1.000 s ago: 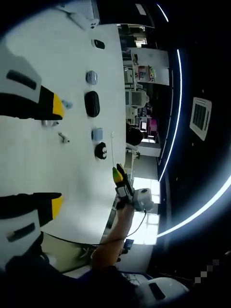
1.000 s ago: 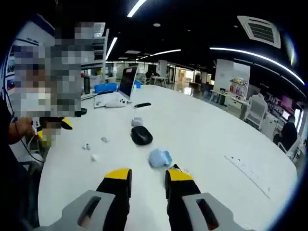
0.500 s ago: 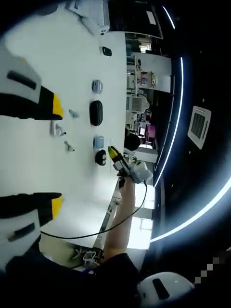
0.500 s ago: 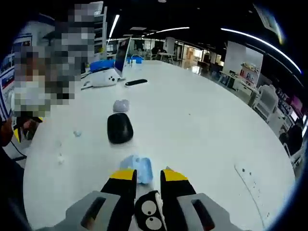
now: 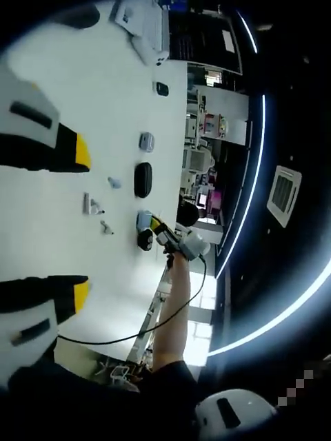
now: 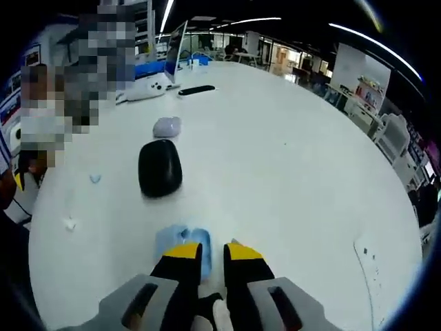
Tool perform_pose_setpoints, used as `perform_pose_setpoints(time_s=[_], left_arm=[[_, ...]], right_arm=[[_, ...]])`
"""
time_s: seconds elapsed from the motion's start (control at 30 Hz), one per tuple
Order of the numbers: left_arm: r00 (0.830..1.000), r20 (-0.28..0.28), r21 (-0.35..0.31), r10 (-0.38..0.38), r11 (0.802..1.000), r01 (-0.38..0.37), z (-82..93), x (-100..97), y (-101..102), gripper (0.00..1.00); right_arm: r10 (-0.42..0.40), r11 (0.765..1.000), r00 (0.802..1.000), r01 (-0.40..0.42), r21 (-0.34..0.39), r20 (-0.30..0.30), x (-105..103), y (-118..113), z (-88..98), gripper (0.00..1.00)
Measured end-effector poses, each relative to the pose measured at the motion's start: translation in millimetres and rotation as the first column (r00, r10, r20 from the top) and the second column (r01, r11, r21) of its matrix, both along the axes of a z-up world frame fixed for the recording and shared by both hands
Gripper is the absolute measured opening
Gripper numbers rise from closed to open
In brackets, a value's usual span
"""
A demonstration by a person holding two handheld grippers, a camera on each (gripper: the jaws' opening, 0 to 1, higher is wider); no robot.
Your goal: Pick up the earbuds from the table and place the earbuds into the earbud case
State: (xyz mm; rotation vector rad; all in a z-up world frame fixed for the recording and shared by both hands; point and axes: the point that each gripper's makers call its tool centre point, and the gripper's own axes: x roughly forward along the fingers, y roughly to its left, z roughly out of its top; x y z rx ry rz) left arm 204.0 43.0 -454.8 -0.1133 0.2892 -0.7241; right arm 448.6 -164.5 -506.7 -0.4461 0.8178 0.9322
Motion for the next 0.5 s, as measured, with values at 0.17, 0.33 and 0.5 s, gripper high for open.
perform_pose_setpoints(time_s=[0.17, 0.33, 0.5], left_arm=[[1.000, -0.001, 0.001, 0.002, 1.000, -0.002, -0.2, -1.0, 1.4, 0.62], [1.000, 0.012, 0.000, 0.008, 1.000, -0.008, 2.9, -2.3, 3.8, 0.61], [1.000, 0.015, -0.003, 0.015, 1.000, -0.015, 3.6, -7.5, 5.2, 0.61]], right_arm=[[0.004, 1.000, 1.000, -0.004, -0.014, -0.031, -1.5, -3.5, -6.1, 0.09], [0.004, 1.000, 0.999, -0.004, -0.009, -0.049, -4.2, -5.3, -9.2, 0.04], [-0.009, 1.000, 0.999, 0.009, -0.009, -0.046, -2.7, -4.6, -5.9, 0.02]])
